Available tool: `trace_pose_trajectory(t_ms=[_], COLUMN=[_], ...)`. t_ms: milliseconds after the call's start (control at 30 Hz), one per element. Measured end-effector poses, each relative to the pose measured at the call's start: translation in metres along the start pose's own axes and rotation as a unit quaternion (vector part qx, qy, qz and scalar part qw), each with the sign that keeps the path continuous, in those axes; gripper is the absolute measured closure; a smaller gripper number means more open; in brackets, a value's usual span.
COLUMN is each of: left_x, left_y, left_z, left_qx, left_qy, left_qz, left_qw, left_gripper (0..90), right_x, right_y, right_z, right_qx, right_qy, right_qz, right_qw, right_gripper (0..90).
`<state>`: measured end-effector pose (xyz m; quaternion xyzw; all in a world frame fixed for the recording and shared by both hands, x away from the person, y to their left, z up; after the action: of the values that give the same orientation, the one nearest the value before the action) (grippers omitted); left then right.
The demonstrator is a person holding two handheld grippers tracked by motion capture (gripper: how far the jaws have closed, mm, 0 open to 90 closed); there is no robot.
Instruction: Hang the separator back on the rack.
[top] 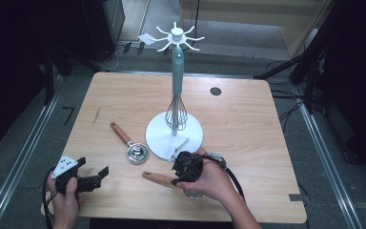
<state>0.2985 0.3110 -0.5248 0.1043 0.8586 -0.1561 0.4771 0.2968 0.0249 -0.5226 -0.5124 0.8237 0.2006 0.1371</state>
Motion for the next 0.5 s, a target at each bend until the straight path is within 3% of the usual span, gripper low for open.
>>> trace_pose_trajectory(t_ms=[100, 500], left_x=[0.001, 0.004], left_y=[0.000, -0.004], left_z=[-0.001, 0.000], left_qx=[0.001, 0.003], left_qy=[0.000, 0.005], left_qz=[0.000, 0.011], left_qw=[1.0000, 0.9999], left_gripper=[0.0, 0.0], right_x=[0.002, 0.004], right_y=[0.000, 0.002], right_z=[0.006, 0.022], right_qx=[-0.006, -0.006], right_qy=[0.022, 0.068], right_qz=[-0.008, 0.010], right_qw=[0.9997, 0.9976], right_gripper=[63.2, 65.9])
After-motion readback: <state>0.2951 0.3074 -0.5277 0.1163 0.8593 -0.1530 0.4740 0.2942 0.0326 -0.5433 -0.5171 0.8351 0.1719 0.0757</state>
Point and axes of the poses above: each handheld gripper's, and its own axes: z roughly forward along the jaws, x roughly out of its underside, y roughly to its left, the point moved 9 cm from there along z, roughly forward along the jaws, and after that the axes turned 2 degrees about -y, right-handed, at the moved point
